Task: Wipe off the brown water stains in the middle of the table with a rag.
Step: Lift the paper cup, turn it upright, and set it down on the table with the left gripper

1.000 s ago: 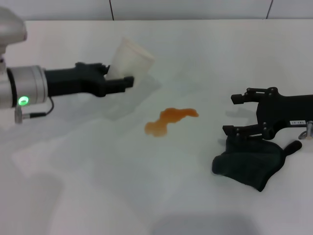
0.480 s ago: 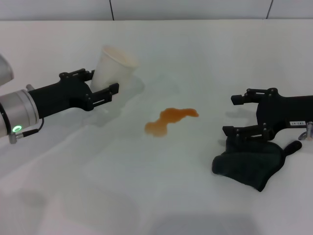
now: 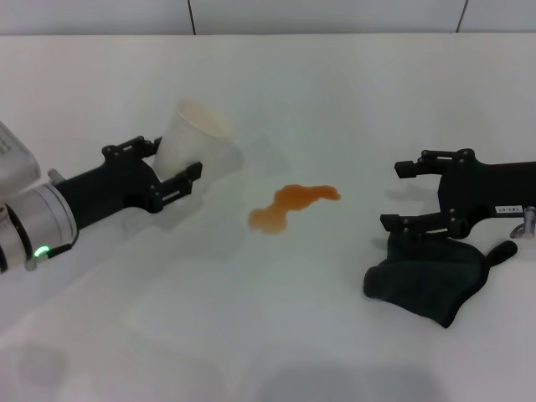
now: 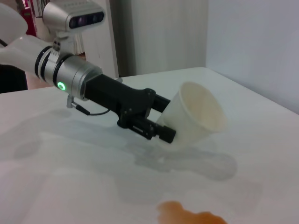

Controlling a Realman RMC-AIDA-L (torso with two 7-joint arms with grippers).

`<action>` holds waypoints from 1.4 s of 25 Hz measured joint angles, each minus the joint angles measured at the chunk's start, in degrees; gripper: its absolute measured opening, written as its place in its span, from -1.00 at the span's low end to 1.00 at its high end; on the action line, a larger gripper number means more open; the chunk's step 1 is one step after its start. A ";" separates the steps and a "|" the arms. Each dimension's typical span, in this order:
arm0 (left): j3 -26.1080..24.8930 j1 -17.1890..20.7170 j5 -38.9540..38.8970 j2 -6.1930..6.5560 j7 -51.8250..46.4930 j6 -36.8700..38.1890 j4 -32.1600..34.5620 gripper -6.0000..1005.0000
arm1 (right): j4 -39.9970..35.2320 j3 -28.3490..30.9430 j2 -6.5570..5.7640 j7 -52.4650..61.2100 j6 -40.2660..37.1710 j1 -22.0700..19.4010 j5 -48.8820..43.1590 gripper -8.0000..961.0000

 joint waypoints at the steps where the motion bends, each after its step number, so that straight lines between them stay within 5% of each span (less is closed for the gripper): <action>1: 0.00 0.24 -0.20 -0.01 0.81 -0.39 0.64 0.29 | 0.00 0.01 0.00 0.00 0.01 0.04 0.00 0.78; 19: -0.08 2.36 -7.64 -0.08 12.51 -4.64 7.45 0.29 | 0.06 -0.01 0.00 -0.07 0.06 0.07 0.00 0.78; 35: 0.01 4.35 -7.14 -0.07 11.28 -6.92 9.82 0.29 | 0.12 -0.03 0.00 -0.04 0.05 0.13 0.00 0.78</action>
